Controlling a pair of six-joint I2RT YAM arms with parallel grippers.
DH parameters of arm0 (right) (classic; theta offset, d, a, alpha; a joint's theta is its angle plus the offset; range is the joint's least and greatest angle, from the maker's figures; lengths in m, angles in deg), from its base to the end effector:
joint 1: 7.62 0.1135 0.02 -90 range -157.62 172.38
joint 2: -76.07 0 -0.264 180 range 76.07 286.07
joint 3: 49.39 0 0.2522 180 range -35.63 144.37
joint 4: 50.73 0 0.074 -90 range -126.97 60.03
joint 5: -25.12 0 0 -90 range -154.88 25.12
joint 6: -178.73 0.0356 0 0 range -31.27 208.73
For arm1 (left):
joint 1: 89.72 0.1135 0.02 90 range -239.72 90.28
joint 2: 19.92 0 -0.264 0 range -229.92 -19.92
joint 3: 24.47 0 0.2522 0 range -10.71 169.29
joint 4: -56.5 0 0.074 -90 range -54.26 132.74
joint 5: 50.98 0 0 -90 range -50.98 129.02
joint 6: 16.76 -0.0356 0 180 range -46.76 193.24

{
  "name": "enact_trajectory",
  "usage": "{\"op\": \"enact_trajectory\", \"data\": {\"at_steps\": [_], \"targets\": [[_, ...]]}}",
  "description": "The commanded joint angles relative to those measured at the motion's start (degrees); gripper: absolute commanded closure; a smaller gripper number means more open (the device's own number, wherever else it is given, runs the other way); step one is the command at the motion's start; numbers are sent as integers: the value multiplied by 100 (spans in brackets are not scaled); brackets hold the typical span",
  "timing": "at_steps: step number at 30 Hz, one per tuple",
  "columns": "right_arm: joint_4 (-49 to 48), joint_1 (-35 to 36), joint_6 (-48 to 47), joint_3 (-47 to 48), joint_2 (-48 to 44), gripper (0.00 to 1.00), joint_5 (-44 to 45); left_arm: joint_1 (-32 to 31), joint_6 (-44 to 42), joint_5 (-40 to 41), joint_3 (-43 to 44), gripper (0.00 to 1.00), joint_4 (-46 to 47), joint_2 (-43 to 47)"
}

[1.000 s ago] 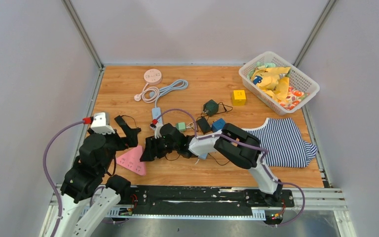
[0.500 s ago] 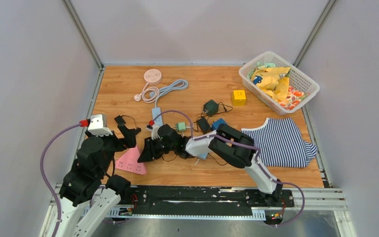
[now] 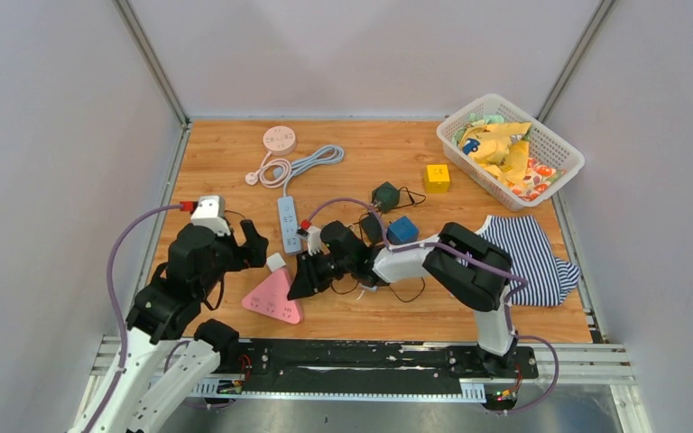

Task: Insert the plug
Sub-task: Move the socket to the center of the board.

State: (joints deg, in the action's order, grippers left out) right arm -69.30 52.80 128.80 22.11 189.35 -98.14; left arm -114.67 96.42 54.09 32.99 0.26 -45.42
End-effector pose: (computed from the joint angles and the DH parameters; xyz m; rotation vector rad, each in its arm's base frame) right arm 0.1843 0.3643 0.1471 -0.8497 2.1779 1.6006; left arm 0.0896 -0.0315 0.3161 -0.1388 1.9852 -0.2828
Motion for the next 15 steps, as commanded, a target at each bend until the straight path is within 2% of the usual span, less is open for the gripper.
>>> {"op": "enact_trajectory", "data": {"at_steps": [1, 5, 8, 15], "targets": [[1621, -413, -851, -254, -349, 80, -41, -4, 86, -768, 118, 3, 66, -447], [2573, -661, -1542, -311, -589, 79, 37, -6, 306, -1323, -229, 5, 406, -677], [3133, -862, -2028, -221, -587, 74, -134, -1, 340, -1794, -384, 7, 687, -802], [3739, -1262, -2569, -307, -732, 66, -116, -1, 1154, -2590, -955, 15, 1472, -1172]]}}
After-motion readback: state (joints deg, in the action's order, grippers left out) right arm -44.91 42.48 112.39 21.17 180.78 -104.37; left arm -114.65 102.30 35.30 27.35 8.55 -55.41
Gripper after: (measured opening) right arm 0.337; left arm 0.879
